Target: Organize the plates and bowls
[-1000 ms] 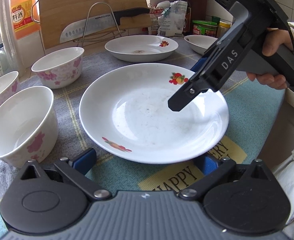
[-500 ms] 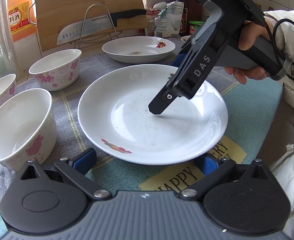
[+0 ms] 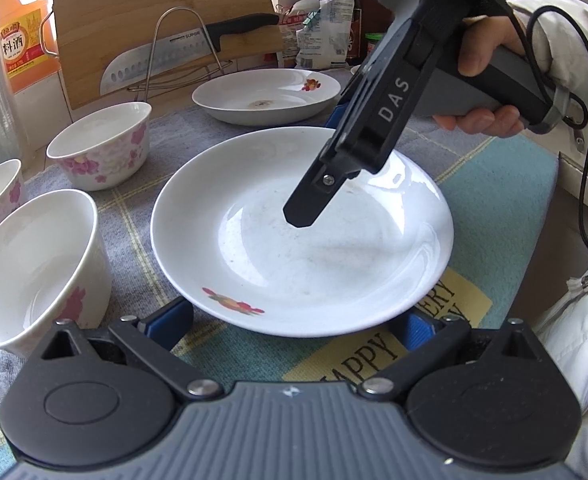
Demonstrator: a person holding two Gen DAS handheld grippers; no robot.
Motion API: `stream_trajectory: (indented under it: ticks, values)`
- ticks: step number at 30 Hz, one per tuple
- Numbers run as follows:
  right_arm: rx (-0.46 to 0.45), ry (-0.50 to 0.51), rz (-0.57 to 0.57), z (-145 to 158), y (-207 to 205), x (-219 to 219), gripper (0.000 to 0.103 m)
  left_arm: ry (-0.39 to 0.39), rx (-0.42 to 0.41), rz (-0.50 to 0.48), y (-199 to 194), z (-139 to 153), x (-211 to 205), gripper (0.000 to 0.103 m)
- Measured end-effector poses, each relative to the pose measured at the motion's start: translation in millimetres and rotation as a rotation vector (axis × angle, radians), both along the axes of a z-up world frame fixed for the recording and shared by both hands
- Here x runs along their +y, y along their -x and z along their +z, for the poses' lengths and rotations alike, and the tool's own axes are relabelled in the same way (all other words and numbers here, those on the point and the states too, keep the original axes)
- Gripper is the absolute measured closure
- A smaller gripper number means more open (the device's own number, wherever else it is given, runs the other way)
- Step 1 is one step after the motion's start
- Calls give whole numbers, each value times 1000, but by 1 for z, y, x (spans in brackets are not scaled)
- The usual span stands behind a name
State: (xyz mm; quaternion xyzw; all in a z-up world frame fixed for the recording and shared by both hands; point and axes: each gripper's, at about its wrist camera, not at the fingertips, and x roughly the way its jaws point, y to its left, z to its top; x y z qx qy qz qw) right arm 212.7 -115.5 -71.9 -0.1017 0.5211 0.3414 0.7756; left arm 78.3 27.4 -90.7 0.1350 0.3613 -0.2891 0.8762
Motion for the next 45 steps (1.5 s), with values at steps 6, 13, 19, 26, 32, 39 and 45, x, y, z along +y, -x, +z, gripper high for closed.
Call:
stream_trajectory:
  ticks: [6, 13, 19, 26, 32, 39, 45]
  values:
    - [28, -13, 15, 1, -4, 2, 0, -4, 4, -4, -1, 0, 0, 1]
    - [66, -44, 25, 1, -10, -2, 0, -15, 4, -18, -2, 1, -2, 1]
    - [84, -60, 31, 2, -14, -3, 0, -20, 3, -30, -2, 1, -4, 1]
    - [110, -70, 50, 2, -19, -4, 0, -31, -8, -44, -1, 2, -6, 1]
    - [131, -87, 51, 3, -22, -6, 0, -31, -6, -45, -1, 2, -6, 1]
    - [140, -92, 57, 4, -25, -6, 0, -32, -6, -46, -1, 2, -5, 1]
    - [156, -114, 41, 6, -30, -7, 0, -35, -5, -48, -2, 2, -5, 1]
